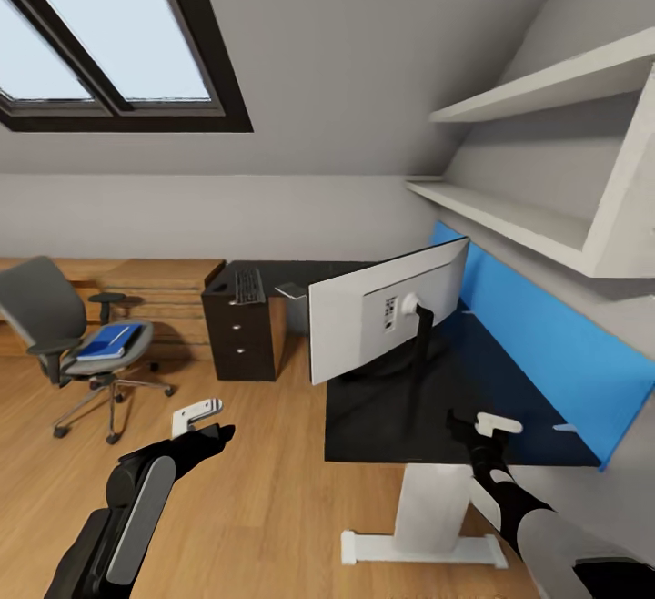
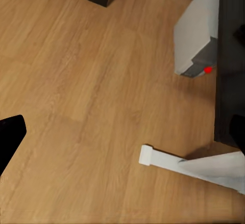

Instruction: In the bedroom, organize the workspace by keeping the computer under the desk, ensuring the monitor is on the desk, placing the keyboard on the desk next to the monitor, placing the mouse on the desk next to the keyboard, moving the folder from the swivel chair onto the desk next to the mouse, stacking the notebook on top of the folder with the pen on top of the notebook, and positioning the swivel chair next to the desk.

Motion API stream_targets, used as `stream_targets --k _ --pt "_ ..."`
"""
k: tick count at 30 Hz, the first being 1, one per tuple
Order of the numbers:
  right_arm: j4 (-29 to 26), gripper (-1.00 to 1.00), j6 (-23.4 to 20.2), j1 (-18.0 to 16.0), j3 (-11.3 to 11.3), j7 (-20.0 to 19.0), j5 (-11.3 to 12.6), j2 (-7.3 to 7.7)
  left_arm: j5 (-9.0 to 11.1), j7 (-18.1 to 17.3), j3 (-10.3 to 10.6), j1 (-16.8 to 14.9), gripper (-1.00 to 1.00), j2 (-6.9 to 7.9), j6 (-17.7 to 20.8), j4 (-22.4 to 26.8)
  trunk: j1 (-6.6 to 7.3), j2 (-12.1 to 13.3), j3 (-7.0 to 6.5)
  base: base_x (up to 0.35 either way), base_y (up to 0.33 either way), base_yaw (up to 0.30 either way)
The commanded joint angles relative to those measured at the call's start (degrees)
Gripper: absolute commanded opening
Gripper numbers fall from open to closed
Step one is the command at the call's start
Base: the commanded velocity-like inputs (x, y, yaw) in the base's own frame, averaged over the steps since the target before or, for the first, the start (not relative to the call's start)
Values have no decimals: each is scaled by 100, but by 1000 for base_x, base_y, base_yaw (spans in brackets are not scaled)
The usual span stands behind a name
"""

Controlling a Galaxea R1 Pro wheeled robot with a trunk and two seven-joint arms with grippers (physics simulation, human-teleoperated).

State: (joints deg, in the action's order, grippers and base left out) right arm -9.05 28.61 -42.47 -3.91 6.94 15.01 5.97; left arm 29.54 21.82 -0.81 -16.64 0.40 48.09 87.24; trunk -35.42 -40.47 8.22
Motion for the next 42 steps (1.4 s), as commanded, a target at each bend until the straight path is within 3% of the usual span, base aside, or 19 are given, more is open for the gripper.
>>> stream_targets --k 1,15,19,20,22,26,28,32,42 --pt "7 100 18 -7 -41 -62 29 0 60 49 1 -1 100 3 16 8 -2 -8 10 51 310 -143" --pt "8 100 24 -7 -49 -218 20 -7 64 58 10 -3 100 -4 16 4 -2 -8 10 115 111 -26" --pt "-5 100 32 -7 -70 -191 -170 -152 61 71 91 -2 100 -12 16 -3 -2 -8 10 95 1 0" --pt "-38 100 -92 -7 -93 -41 -558 -336 54 97 230 -3 100 -3 16 -5 -2 -8 10 11 0 0" --pt "-109 100 -699 -62 -98 85 -631 -320 52 106 240 -2 100 3 16 -6 -2 -8 10 4 0 0" --pt "-234 100 -1207 -273 -97 115 -656 -277 52 111 232 -2 100 4 16 -6 -2 -8 10 2 0 0" --pt "-276 100 -1579 -612 -90 138 -703 -216 52 116 213 0 100 3 8 -6 -2 -8 10 24 0 0" --pt "165 100 -1440 -665 -98 135 -715 -211 54 111 212 1 100 -1 1 -6 -2 -8 10 183 0 0" --pt "401 100 -1190 -675 -107 133 -735 -217 60 105 177 1 100 5 -14 65 -2 -8 10 213 6 0"
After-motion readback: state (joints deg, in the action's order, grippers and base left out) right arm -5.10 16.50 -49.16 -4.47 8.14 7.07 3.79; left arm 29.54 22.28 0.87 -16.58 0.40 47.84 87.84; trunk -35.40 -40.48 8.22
